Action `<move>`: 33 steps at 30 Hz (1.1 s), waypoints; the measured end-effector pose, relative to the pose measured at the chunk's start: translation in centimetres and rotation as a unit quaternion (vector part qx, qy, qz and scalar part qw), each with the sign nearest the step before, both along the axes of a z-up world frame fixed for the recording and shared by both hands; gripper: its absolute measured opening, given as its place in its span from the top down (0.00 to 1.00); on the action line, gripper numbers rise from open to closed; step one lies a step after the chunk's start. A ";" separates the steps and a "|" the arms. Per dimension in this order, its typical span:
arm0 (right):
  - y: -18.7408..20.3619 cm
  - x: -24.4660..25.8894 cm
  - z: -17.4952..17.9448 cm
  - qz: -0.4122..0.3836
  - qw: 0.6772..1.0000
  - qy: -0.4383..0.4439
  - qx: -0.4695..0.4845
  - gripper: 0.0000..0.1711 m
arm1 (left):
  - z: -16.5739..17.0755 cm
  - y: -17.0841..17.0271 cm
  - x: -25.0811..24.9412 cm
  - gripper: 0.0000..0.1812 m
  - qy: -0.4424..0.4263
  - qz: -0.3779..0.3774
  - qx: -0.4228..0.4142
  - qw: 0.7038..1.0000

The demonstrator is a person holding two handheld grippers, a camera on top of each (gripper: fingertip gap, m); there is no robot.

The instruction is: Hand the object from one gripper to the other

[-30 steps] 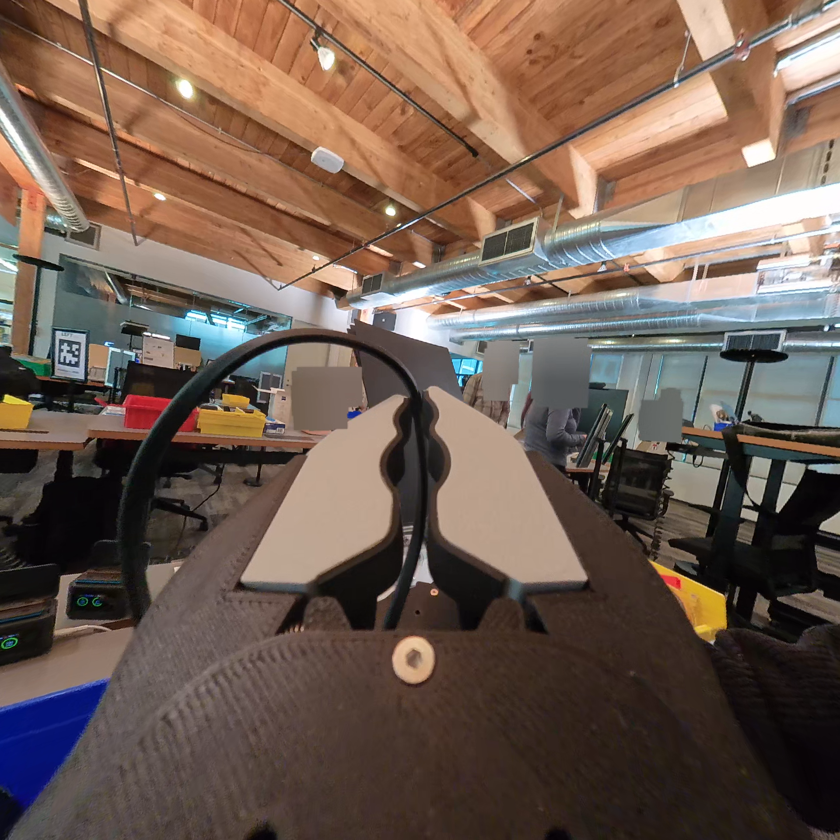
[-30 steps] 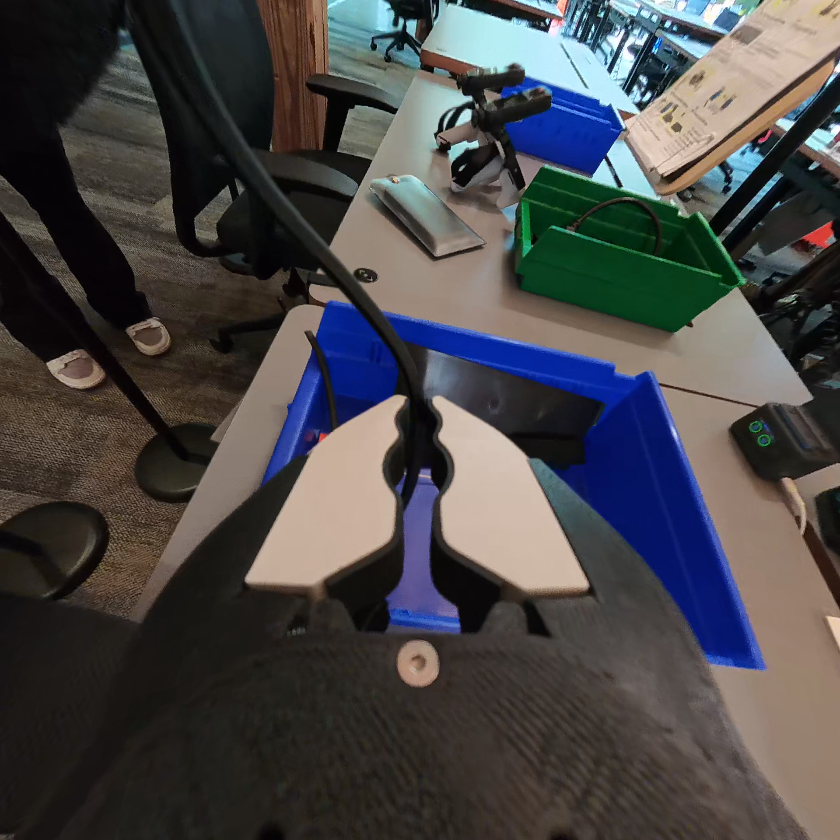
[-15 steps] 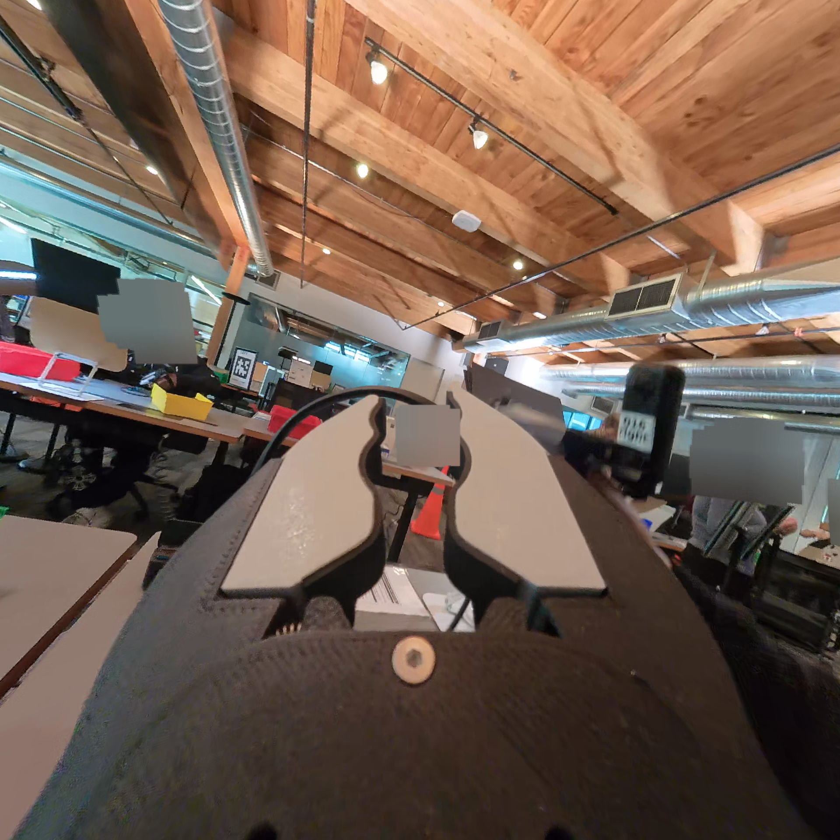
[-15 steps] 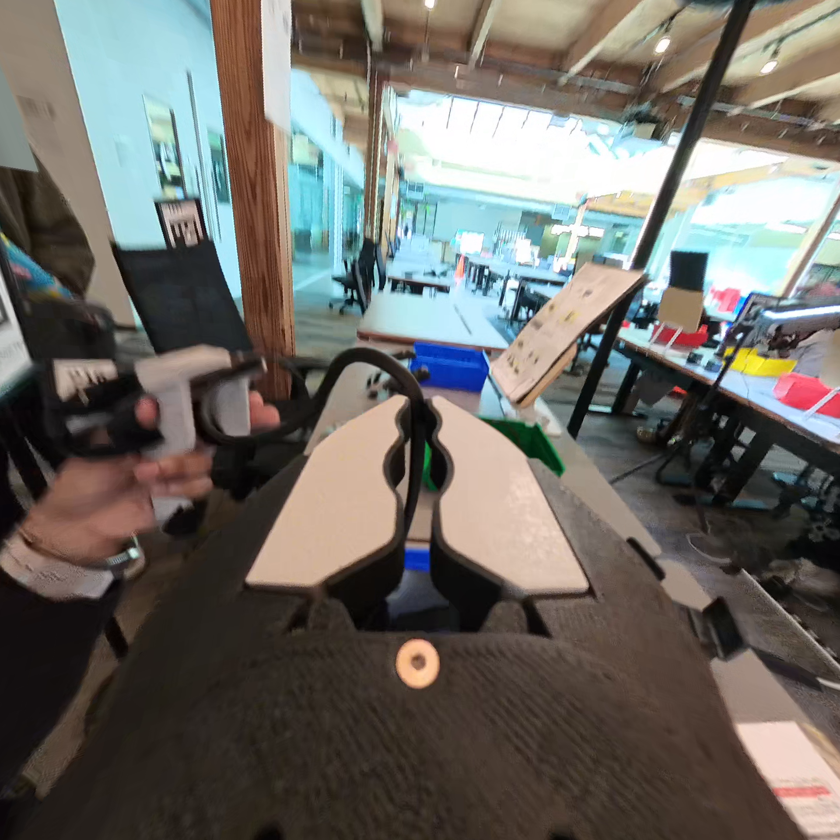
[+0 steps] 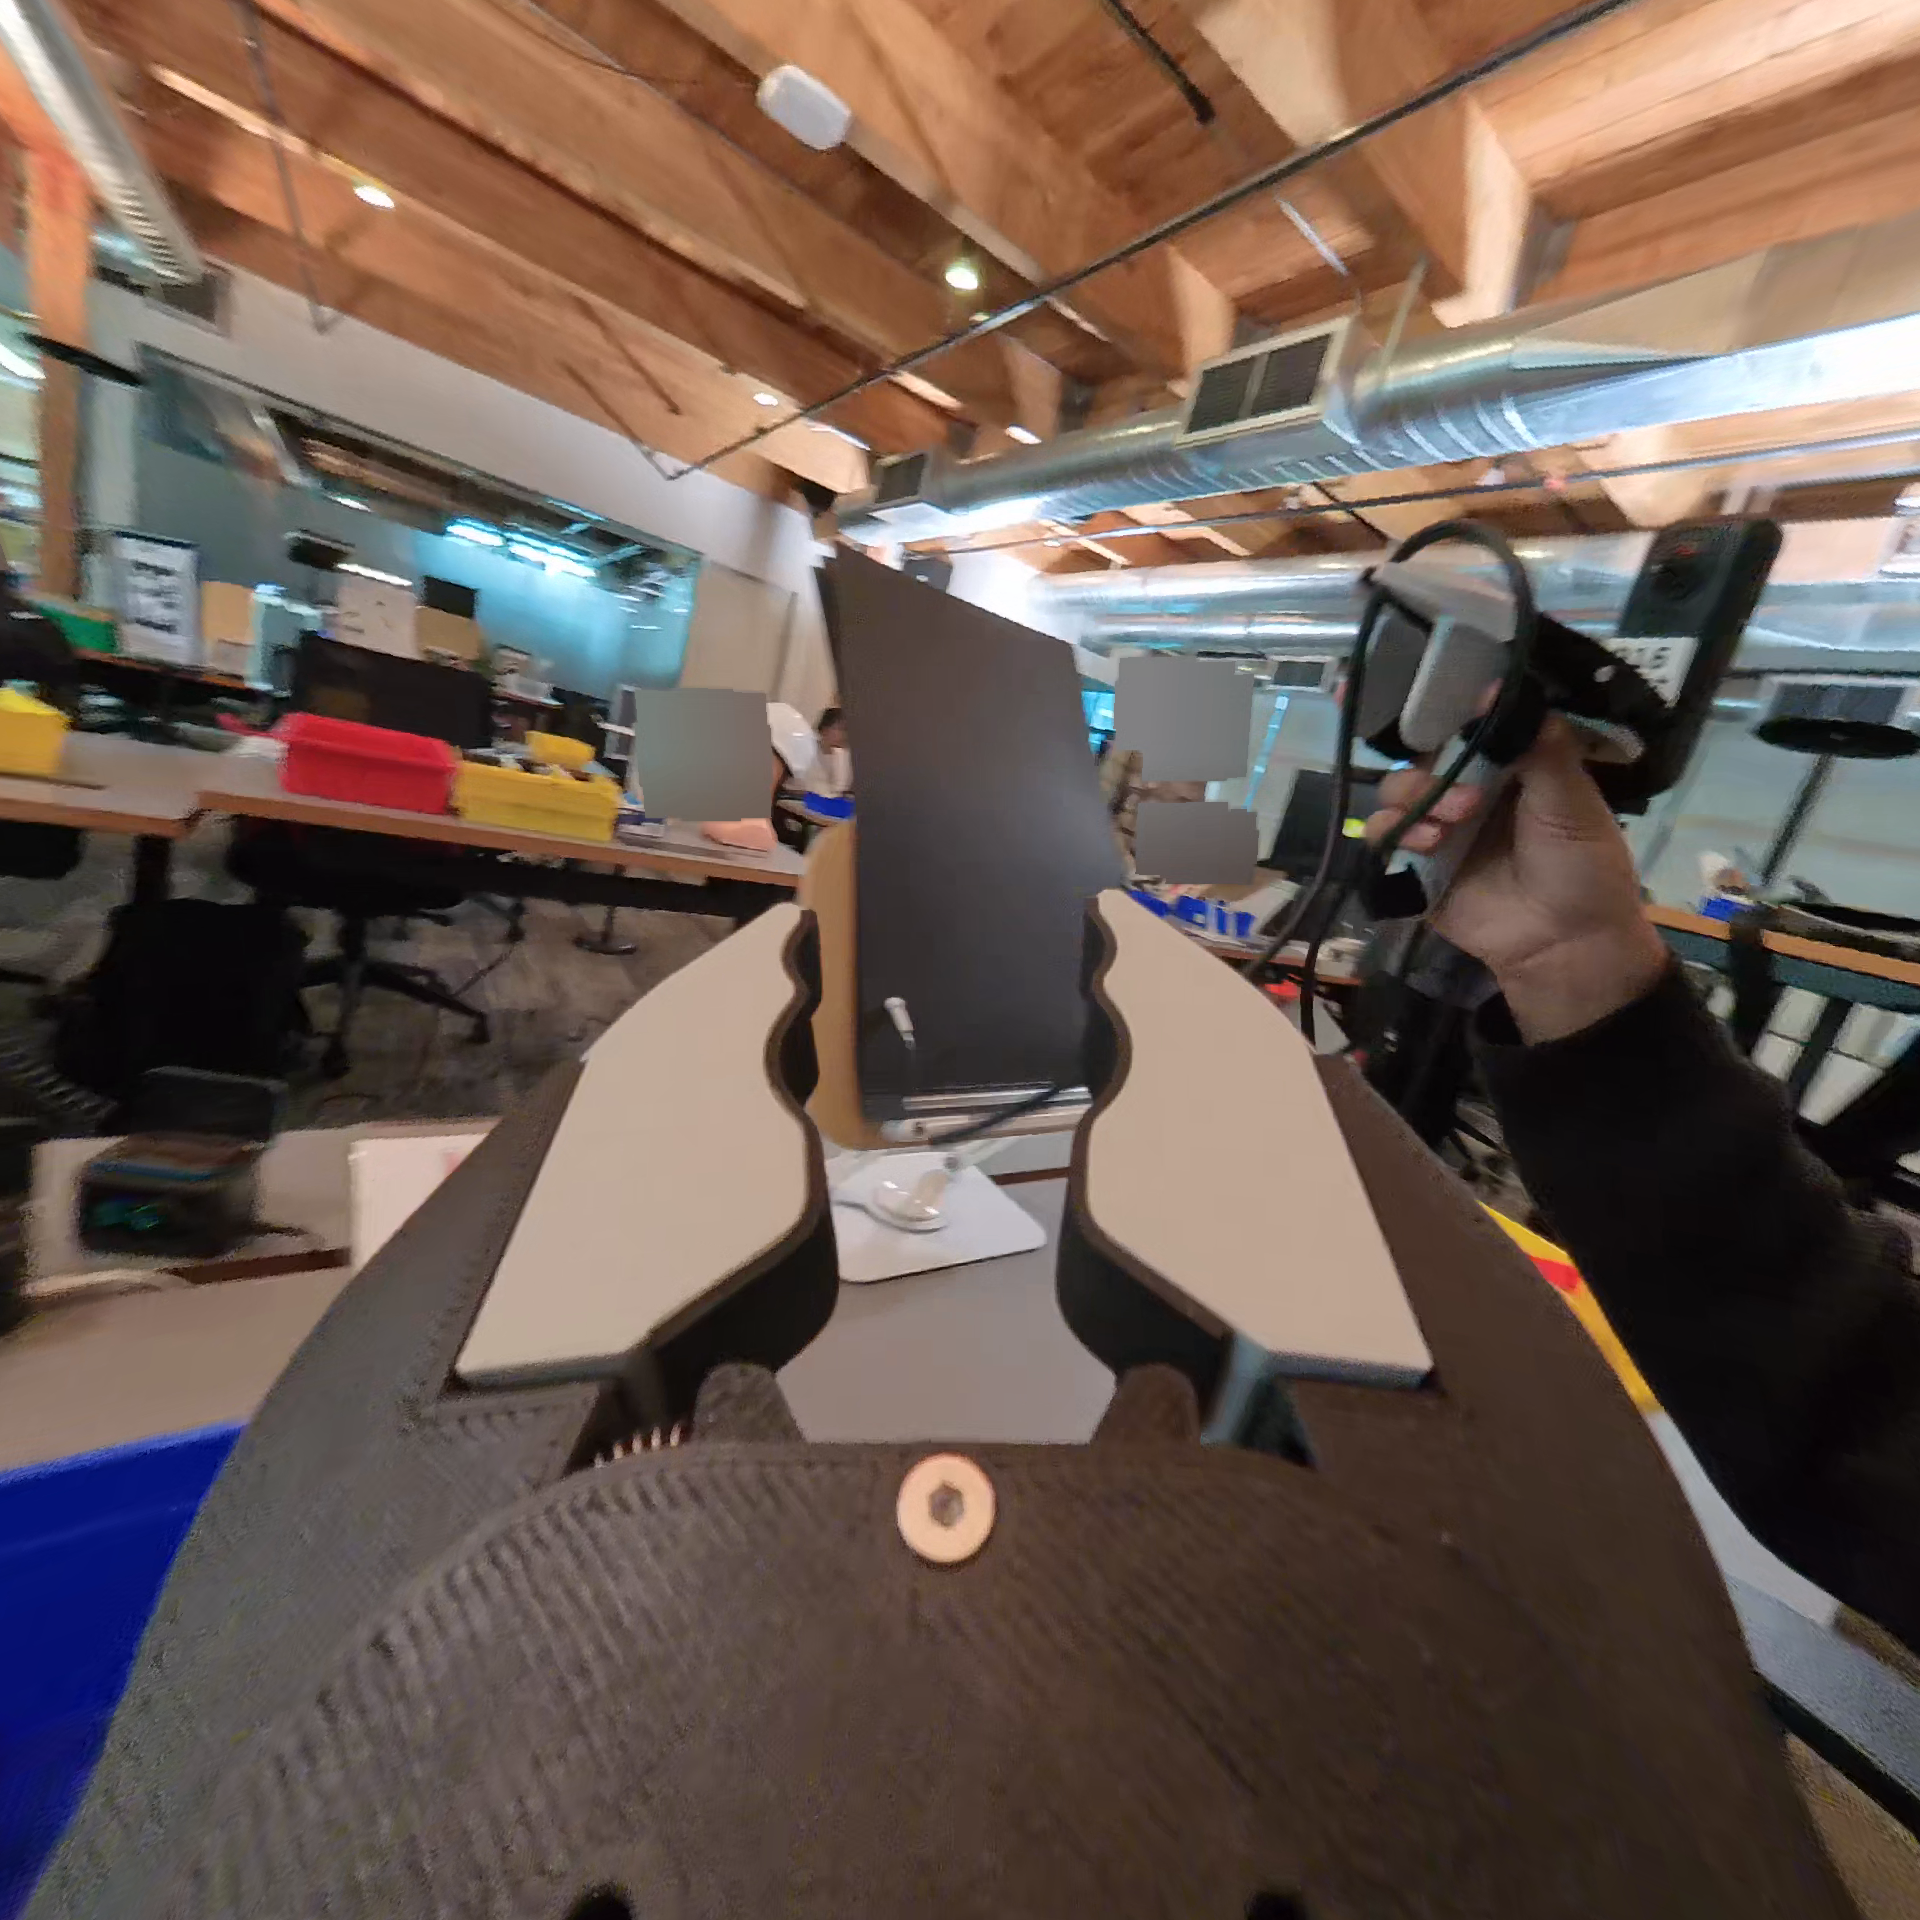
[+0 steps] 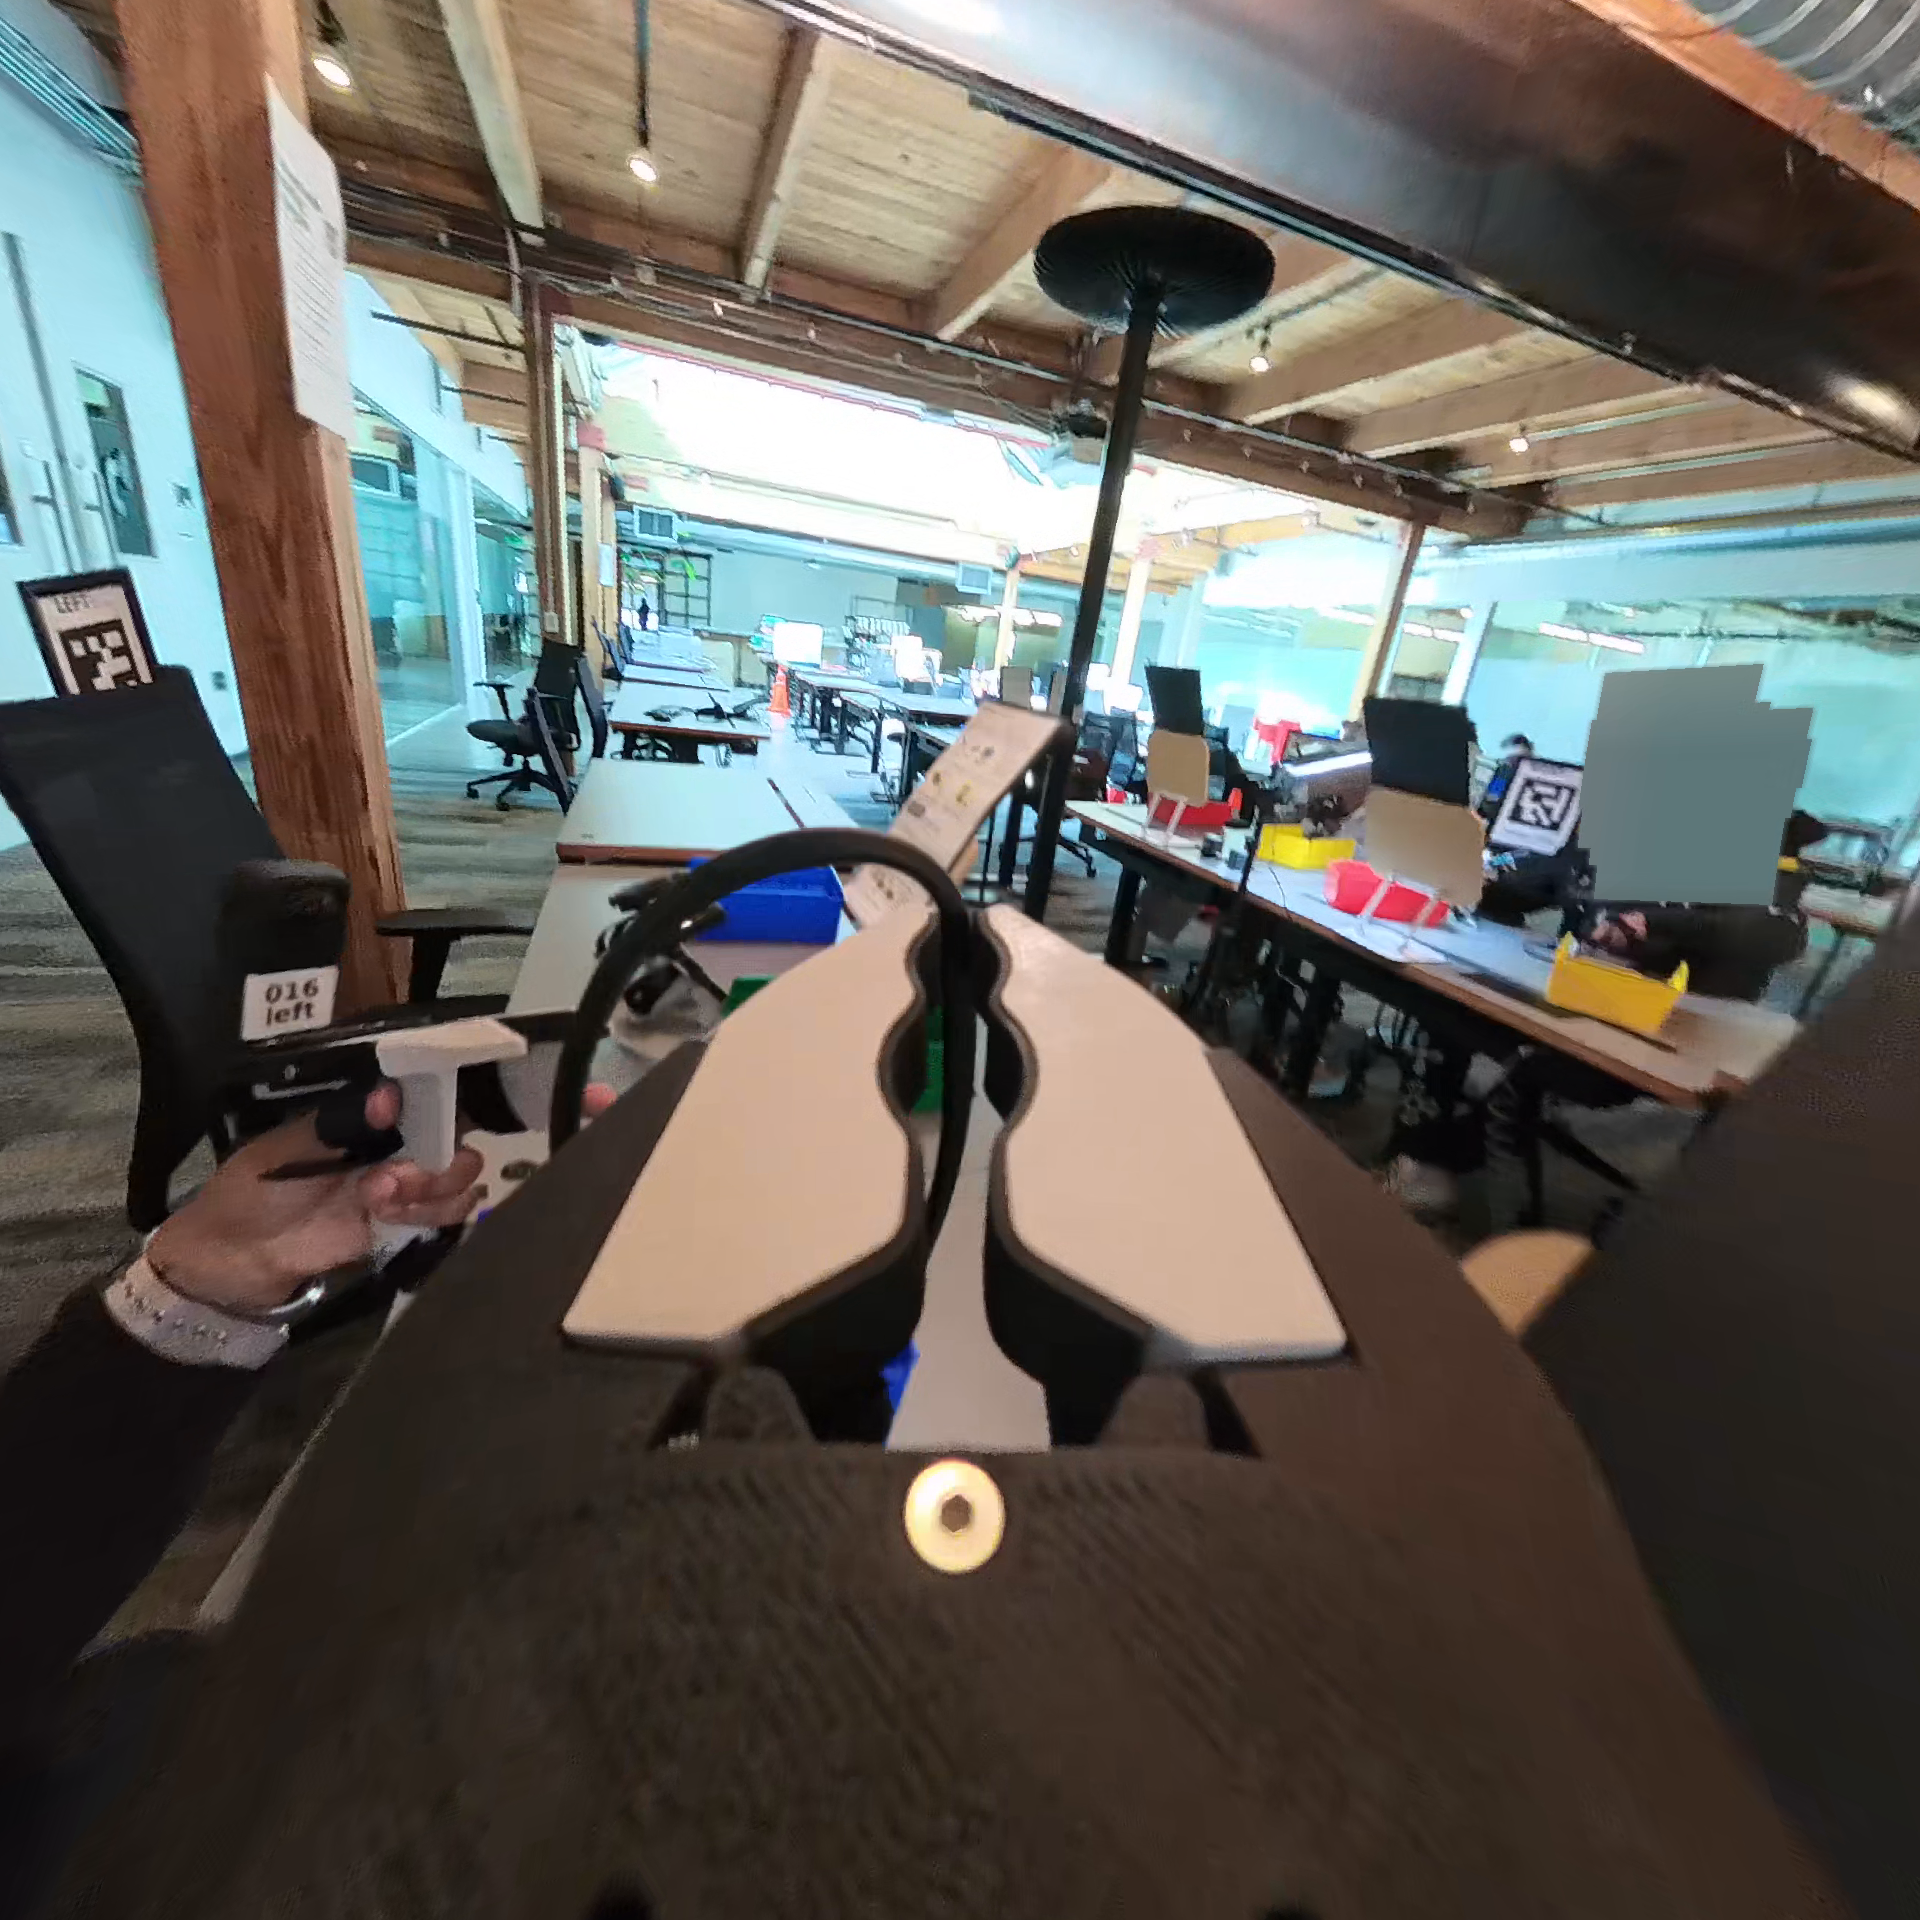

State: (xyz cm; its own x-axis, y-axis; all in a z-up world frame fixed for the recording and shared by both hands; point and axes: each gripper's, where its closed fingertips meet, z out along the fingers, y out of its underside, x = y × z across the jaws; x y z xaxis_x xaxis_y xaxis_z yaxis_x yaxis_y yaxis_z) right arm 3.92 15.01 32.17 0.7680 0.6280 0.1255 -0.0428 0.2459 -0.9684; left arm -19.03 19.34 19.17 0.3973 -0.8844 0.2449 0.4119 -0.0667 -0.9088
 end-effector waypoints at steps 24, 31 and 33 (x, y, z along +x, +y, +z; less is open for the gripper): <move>-11.1 9.5 -16.6 -0.186 0.960 -0.156 -0.140 0.97 | -18.3 -18.3 27.1 0.47 0.126 -0.354 0.084 0.923; -11.1 8.3 -17.4 -0.146 0.966 -0.143 -0.157 0.97 | -20.8 -18.1 27.5 0.51 0.107 -0.371 0.034 0.922; -10.9 8.2 -17.7 -0.138 0.967 -0.136 -0.163 0.97 | -21.6 -18.4 27.7 0.51 0.118 -0.374 0.038 0.919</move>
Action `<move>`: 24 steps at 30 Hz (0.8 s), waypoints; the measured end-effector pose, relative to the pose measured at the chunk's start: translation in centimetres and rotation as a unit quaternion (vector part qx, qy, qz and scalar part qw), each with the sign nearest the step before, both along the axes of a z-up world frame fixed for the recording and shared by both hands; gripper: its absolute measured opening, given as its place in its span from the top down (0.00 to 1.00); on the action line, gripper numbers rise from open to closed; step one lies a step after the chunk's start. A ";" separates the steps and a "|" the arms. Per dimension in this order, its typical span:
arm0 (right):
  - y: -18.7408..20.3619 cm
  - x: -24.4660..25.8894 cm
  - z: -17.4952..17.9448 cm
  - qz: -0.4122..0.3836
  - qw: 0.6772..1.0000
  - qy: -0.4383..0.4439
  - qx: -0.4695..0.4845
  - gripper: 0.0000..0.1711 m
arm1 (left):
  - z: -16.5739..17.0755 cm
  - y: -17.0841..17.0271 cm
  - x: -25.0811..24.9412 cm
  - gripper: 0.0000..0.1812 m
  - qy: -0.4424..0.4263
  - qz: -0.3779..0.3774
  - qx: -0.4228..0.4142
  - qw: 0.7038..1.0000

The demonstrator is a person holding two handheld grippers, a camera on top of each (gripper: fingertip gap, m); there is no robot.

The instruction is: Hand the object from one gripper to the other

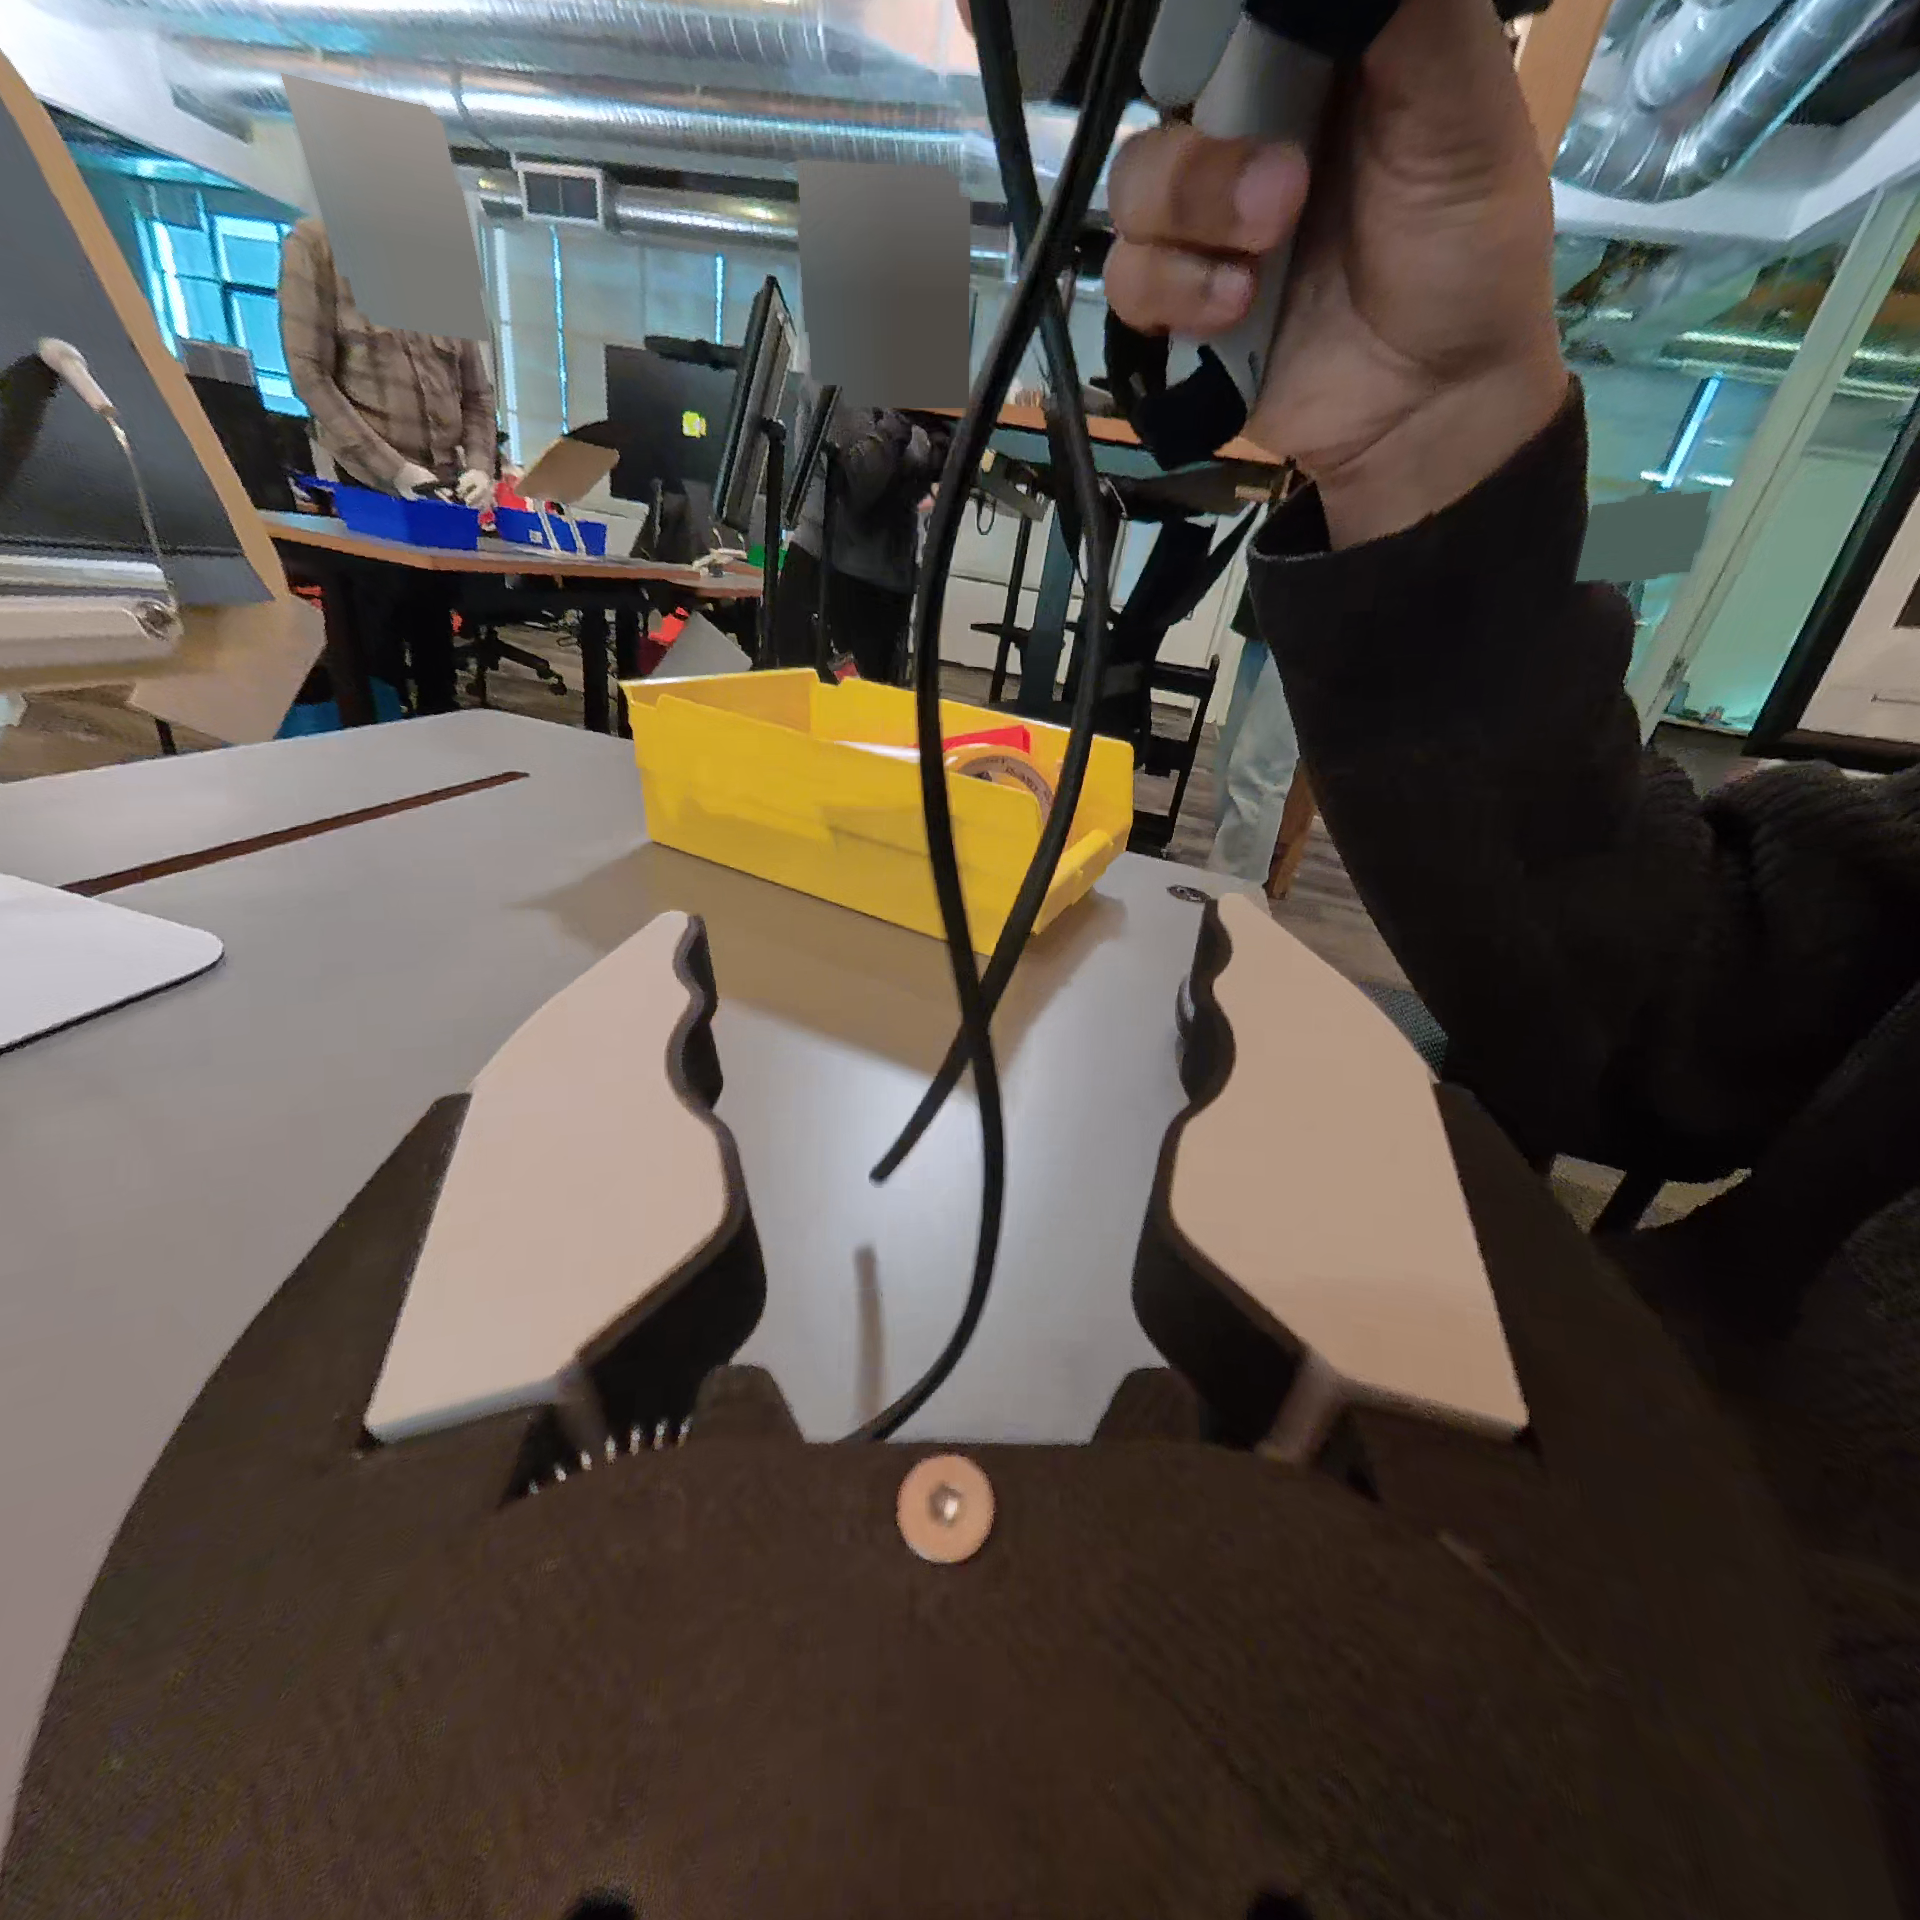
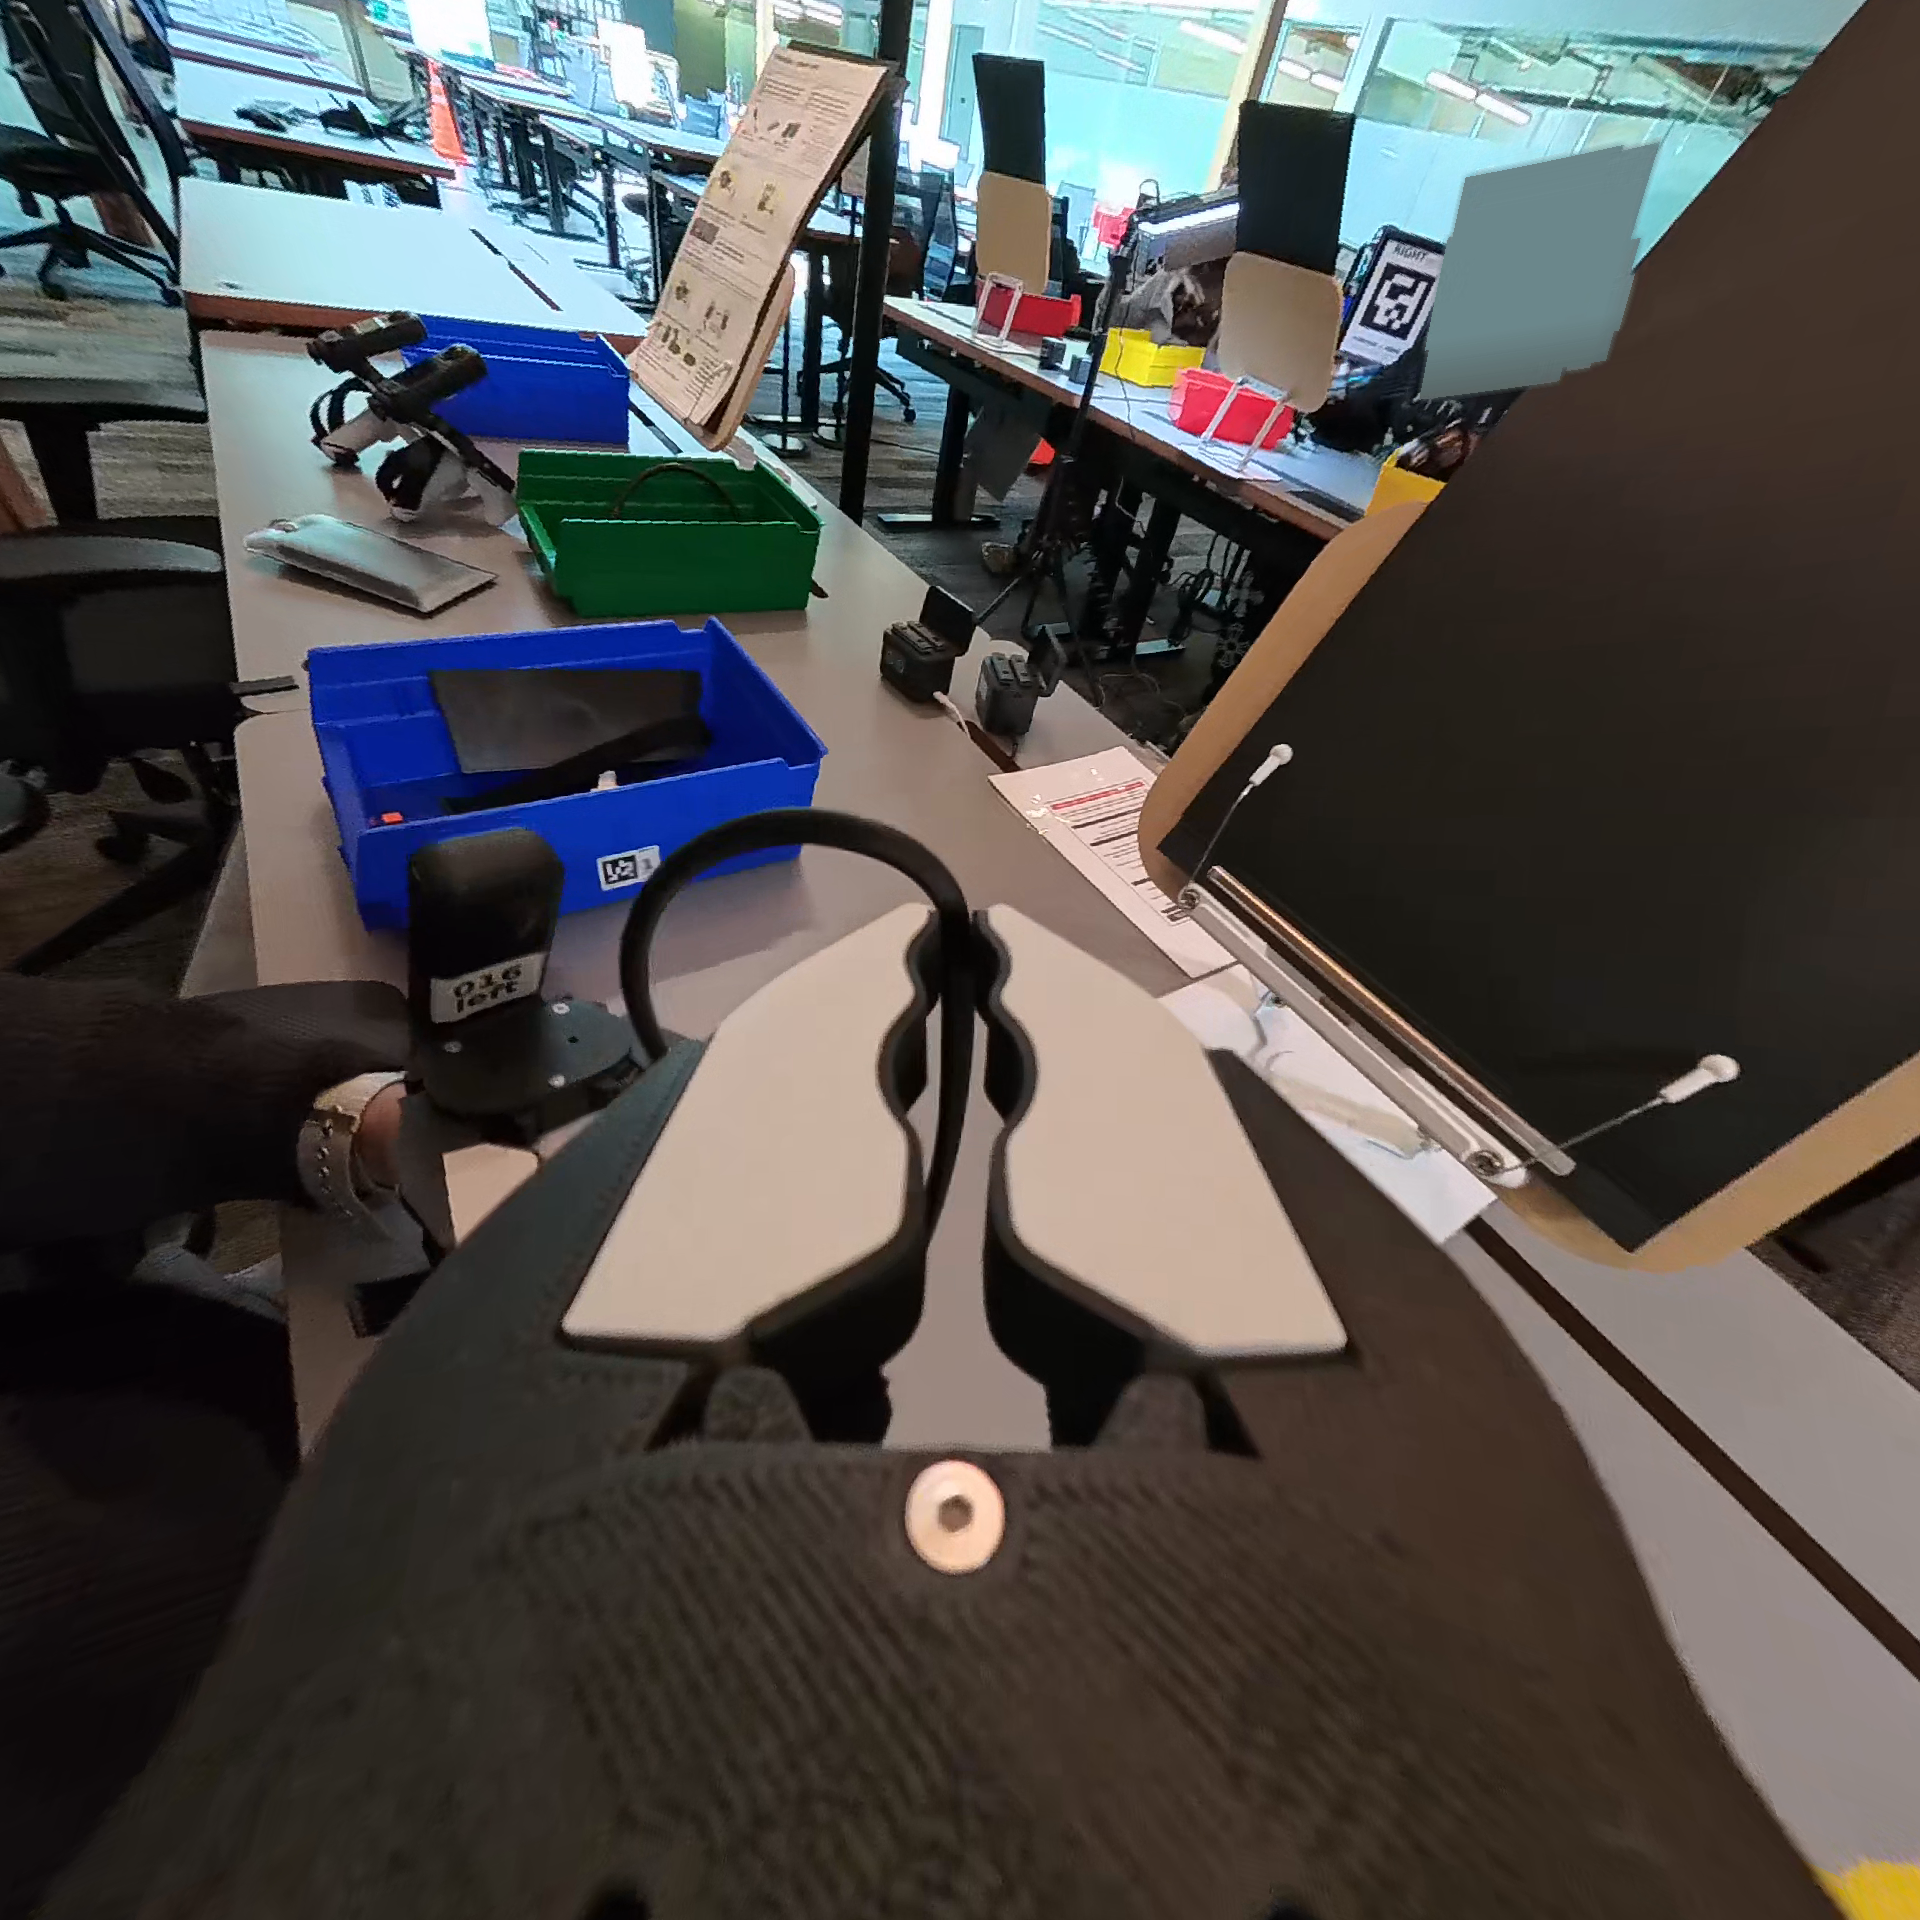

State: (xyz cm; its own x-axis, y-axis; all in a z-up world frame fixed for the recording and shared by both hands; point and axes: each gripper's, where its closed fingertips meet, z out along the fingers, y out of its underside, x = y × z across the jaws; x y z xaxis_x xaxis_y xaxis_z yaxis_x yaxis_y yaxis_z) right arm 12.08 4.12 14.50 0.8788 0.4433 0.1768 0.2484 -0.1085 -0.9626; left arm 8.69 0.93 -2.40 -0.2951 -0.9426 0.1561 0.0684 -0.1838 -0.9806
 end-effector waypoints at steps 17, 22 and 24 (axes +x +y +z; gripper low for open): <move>0.0 -2.2 -0.2 0.059 0.997 0.055 -0.012 0.97 | -1.3 -1.6 0.3 0.67 0.008 -0.006 0.058 0.998; -0.2 -1.7 0.1 0.053 0.997 0.054 -0.003 0.97 | -1.0 -3.3 -0.7 0.88 -0.009 -0.068 0.064 0.996; -0.2 -1.7 0.1 0.056 0.997 0.056 -0.005 0.97 | -0.7 -4.6 -1.3 0.94 -0.015 -0.105 0.079 0.991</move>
